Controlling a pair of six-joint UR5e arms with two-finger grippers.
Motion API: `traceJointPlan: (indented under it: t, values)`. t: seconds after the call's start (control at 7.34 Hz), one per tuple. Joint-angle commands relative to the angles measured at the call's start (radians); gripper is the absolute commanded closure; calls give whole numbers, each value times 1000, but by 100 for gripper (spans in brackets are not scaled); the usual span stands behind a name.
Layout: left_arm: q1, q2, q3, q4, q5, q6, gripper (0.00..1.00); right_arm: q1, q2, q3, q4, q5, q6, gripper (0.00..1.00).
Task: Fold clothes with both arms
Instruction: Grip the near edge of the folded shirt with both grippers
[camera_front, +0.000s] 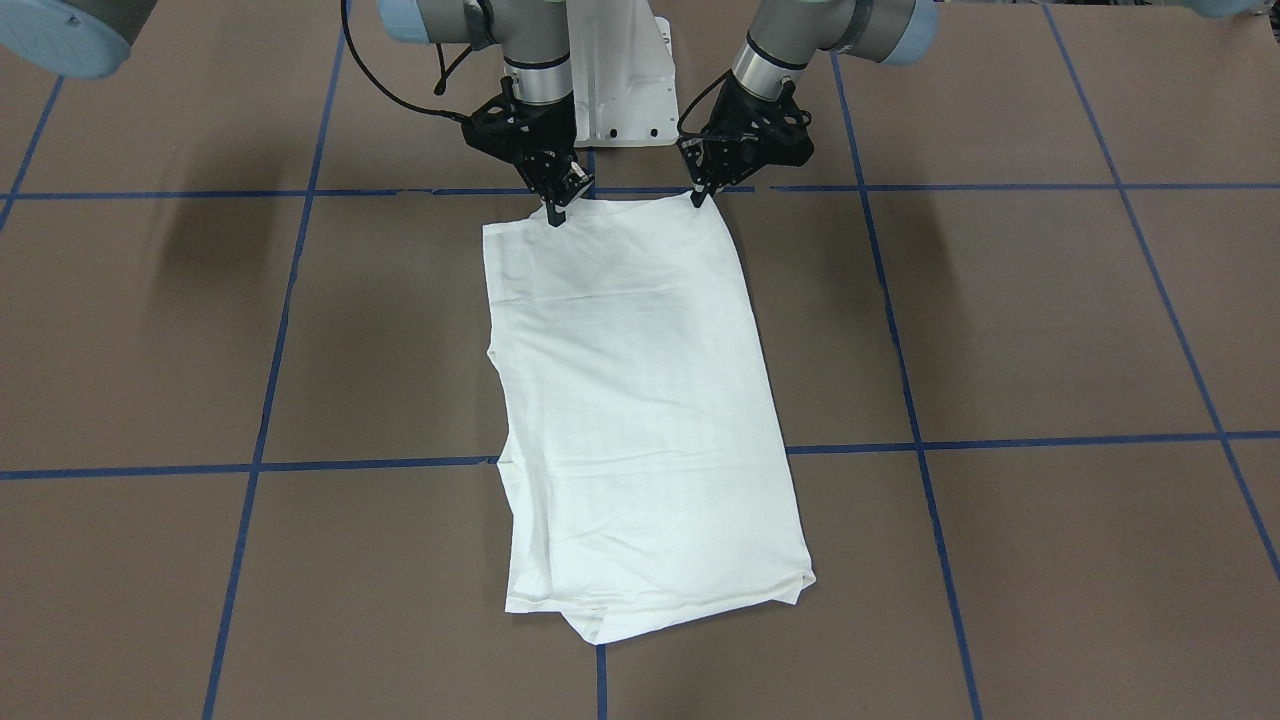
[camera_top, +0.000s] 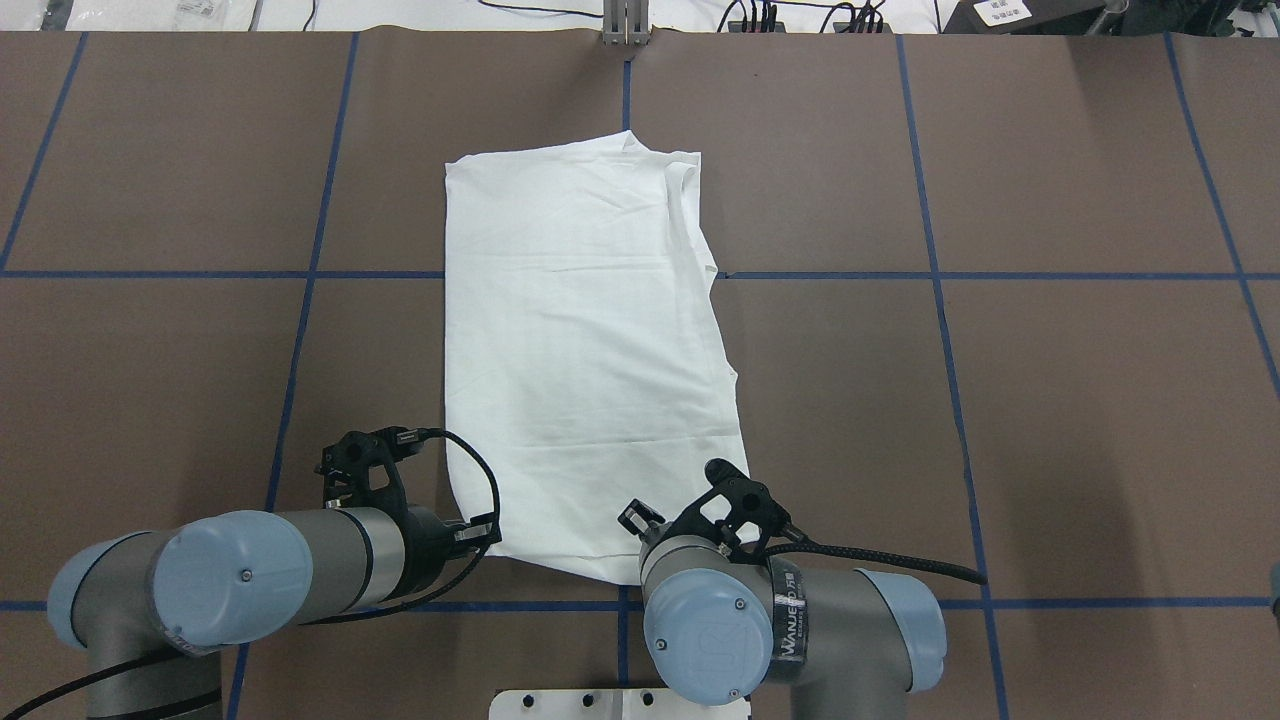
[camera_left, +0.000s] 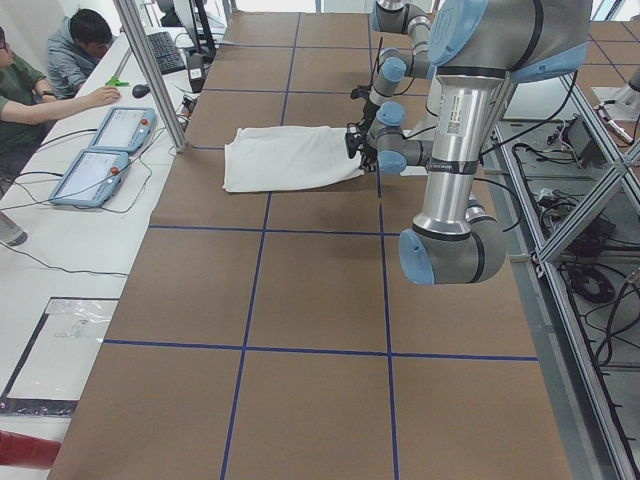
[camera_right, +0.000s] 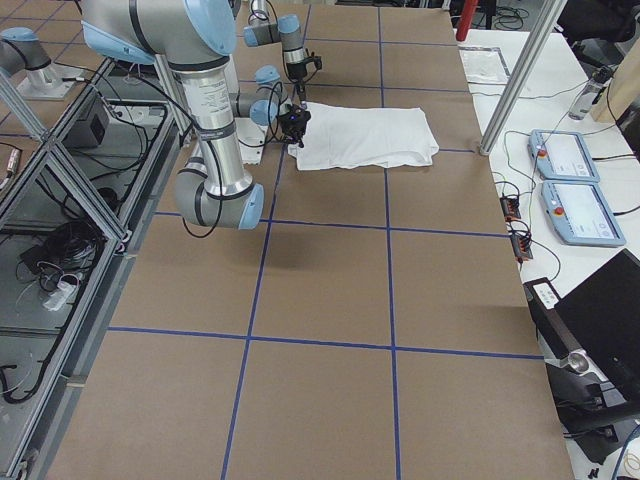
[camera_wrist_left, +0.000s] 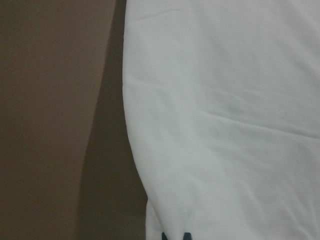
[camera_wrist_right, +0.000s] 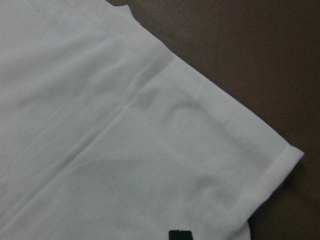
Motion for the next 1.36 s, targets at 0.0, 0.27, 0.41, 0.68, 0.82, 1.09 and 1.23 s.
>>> traceJointPlan:
  t: [0.0, 0.27, 0.41, 0.68, 0.82, 1.09, 1.23]
  values:
    - [-4, 1, 1, 0, 0, 5, 100, 1, 2, -3, -4, 2, -42, 40]
    - [-6, 1, 1, 0, 0, 5, 100, 0, 5, -12, -30, 2, -34, 36]
    - [-6, -1, 1, 0, 0, 5, 100, 0, 7, -30, -22, 1, -33, 36]
    - [-6, -1, 1, 0, 0, 5, 100, 0, 8, -30, -27, 1, -37, 37]
    - [-6, 1, 1, 0, -2, 5, 100, 0, 7, -30, -30, 1, -40, 37]
    - [-6, 1, 1, 0, -2, 5, 100, -2, 7, -32, -31, 4, -42, 39]
    - [-6, 2, 1, 0, -2, 5, 100, -3, 8, -32, -31, 4, -42, 42]
